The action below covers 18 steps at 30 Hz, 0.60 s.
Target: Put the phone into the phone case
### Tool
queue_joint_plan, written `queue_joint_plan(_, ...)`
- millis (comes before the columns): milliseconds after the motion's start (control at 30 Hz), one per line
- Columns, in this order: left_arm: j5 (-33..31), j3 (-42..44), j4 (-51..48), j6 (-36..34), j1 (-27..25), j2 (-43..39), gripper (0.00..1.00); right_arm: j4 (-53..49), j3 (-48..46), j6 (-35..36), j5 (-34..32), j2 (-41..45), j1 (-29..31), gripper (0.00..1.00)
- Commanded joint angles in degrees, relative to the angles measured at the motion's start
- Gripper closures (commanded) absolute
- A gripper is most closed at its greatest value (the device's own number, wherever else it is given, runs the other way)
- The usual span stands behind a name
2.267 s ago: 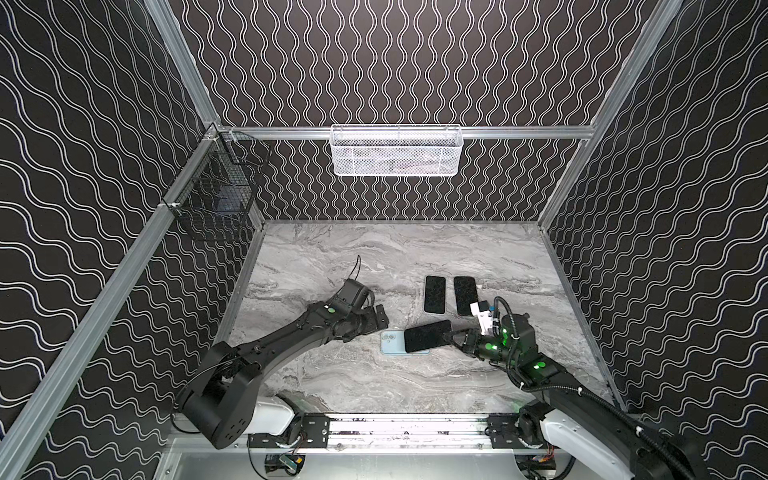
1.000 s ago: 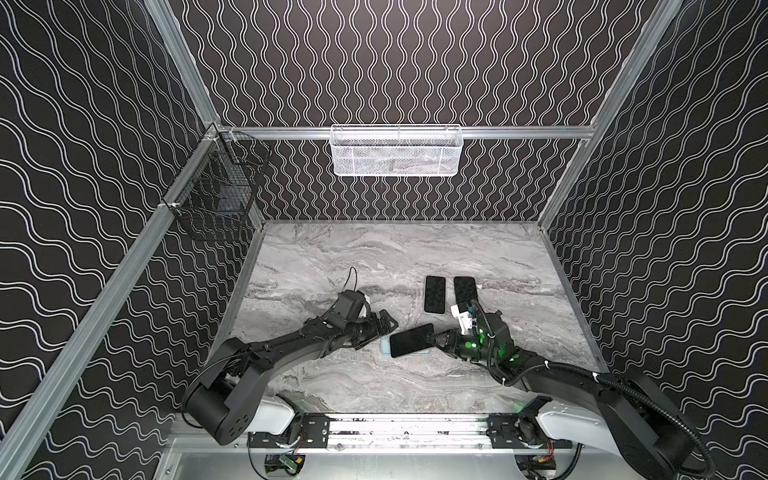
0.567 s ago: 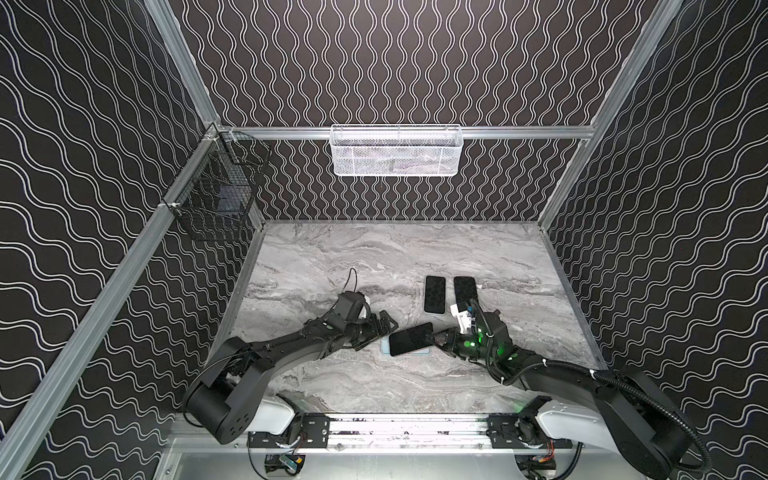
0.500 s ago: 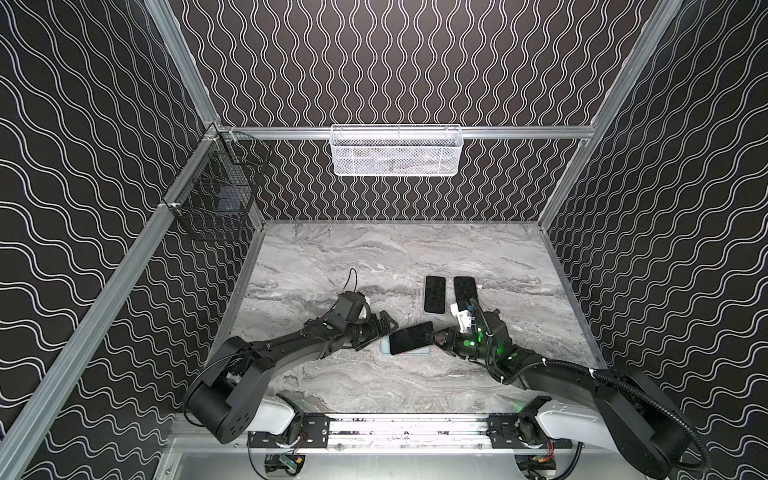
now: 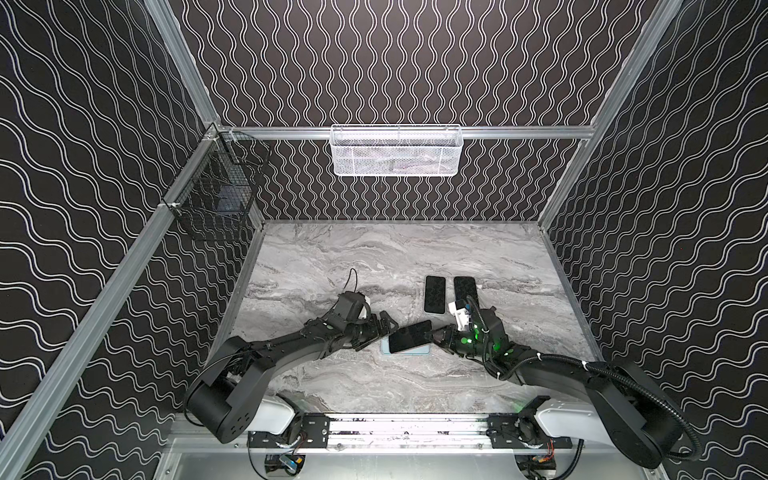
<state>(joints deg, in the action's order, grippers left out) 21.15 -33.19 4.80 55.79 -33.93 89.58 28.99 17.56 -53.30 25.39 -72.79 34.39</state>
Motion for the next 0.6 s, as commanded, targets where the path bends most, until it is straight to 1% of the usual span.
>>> queue_joint_plan(0,0.37,0.14,2.32,0.77,-0.02,0.47,0.02,2.0,-0.25,0.1,0.64,0.35,0.27,1.0)
queue_joint_plan(67,0.39,0.16,2.58,0.81,-0.01,0.59,0.02,1.11,-0.09,0.42,0.22,0.72,0.41,0.99)
queue_joint_plan(267,0.39,-0.15,2.52,0.79,-0.17,0.86,0.02,0.12,0.32,1.21,-1.15,0.11,1.32,0.9)
queue_joint_plan(567,0.39,0.32,2.75,1.15,-0.33,0.76,0.02,-3.04,1.2,3.42,-3.94,0.11,2.67,0.82)
